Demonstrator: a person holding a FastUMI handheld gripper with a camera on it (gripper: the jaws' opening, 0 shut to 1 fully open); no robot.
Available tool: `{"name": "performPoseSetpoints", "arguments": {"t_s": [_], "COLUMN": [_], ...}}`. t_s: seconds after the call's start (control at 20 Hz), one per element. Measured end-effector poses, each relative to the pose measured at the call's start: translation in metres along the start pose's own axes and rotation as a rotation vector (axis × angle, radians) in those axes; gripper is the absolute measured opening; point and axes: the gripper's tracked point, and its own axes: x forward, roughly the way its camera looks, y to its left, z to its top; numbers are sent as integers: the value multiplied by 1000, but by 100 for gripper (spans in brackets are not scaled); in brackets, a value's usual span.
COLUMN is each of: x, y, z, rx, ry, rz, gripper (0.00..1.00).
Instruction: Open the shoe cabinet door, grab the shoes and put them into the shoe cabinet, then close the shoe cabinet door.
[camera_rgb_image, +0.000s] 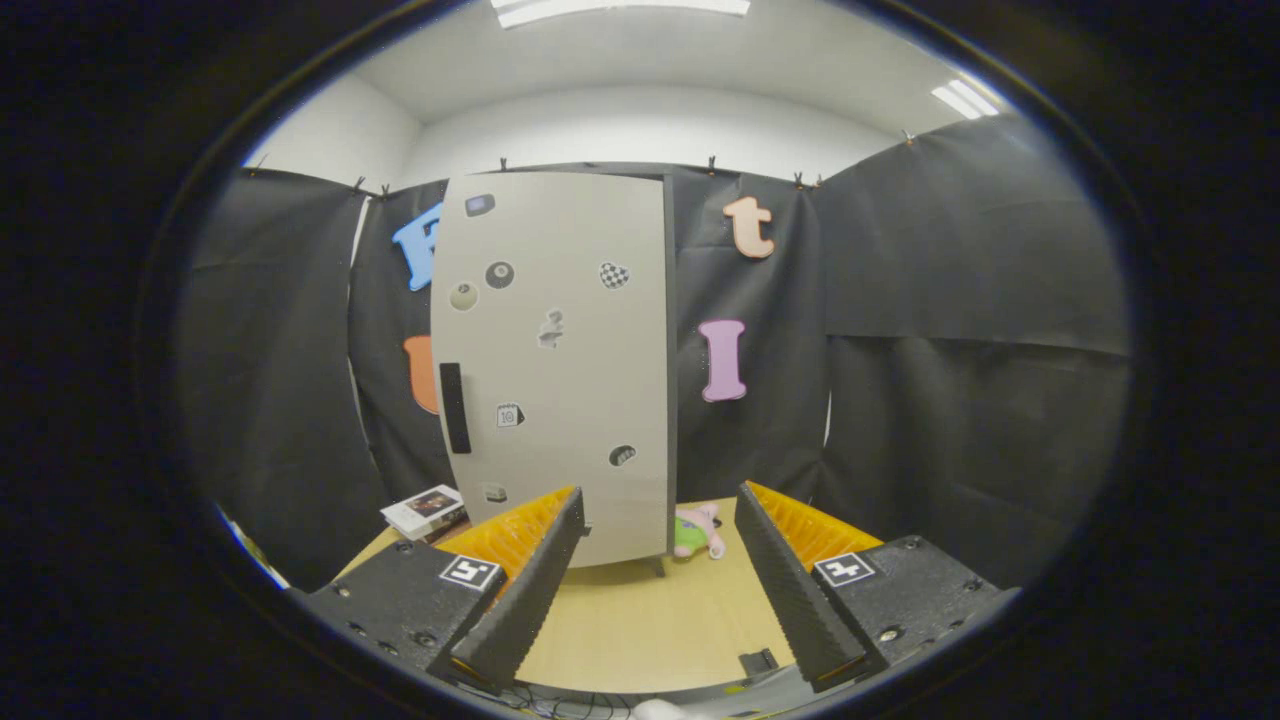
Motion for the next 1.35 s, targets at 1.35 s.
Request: {"name": "performPoseSetpoints", "arguments": {"t_s": [1.35], "x": [5], "y": [18], "z": [-1], "rx": [-20], "ry": [9], "rz": [40], "gripper": [99]}}
